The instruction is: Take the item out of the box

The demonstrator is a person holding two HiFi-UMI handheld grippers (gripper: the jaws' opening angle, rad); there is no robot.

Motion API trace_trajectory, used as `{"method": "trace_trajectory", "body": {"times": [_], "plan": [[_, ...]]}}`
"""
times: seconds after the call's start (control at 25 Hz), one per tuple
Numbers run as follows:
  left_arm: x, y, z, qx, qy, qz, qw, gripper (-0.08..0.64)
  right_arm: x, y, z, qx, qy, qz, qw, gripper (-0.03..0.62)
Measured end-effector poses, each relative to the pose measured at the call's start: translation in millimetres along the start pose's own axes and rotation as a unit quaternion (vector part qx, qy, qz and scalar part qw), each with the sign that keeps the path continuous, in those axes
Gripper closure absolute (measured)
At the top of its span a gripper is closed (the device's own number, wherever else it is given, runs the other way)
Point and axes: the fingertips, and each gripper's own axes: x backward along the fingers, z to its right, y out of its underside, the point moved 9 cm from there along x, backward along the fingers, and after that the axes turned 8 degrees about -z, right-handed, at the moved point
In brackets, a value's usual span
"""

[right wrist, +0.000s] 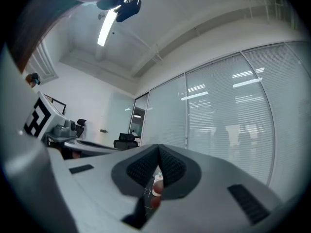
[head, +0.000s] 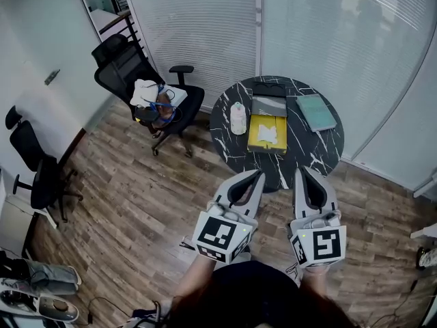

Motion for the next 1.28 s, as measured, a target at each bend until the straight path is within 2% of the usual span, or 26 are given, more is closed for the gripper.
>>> {"method": "trace_trajectory", "body": {"times": [0.4,0.72,1.28], "plan": [[-13,-9,-30,-0.004,0.013,0.016,0.9998,0.534,-28,-6,-3,0.011,0.024,0.002,1.000,0.569],[-29,-2,-37,-0.003,0.020,0.006,0.9998,0.534,-41,2,-1,0.021,0.037,-0.017,0.999,0.569],[-84,-2,-65,-0.007,0.013,-0.011,0.9998,0.534,-94,18,38,0.007,0.033,-0.021,0.999,0.569]]}}
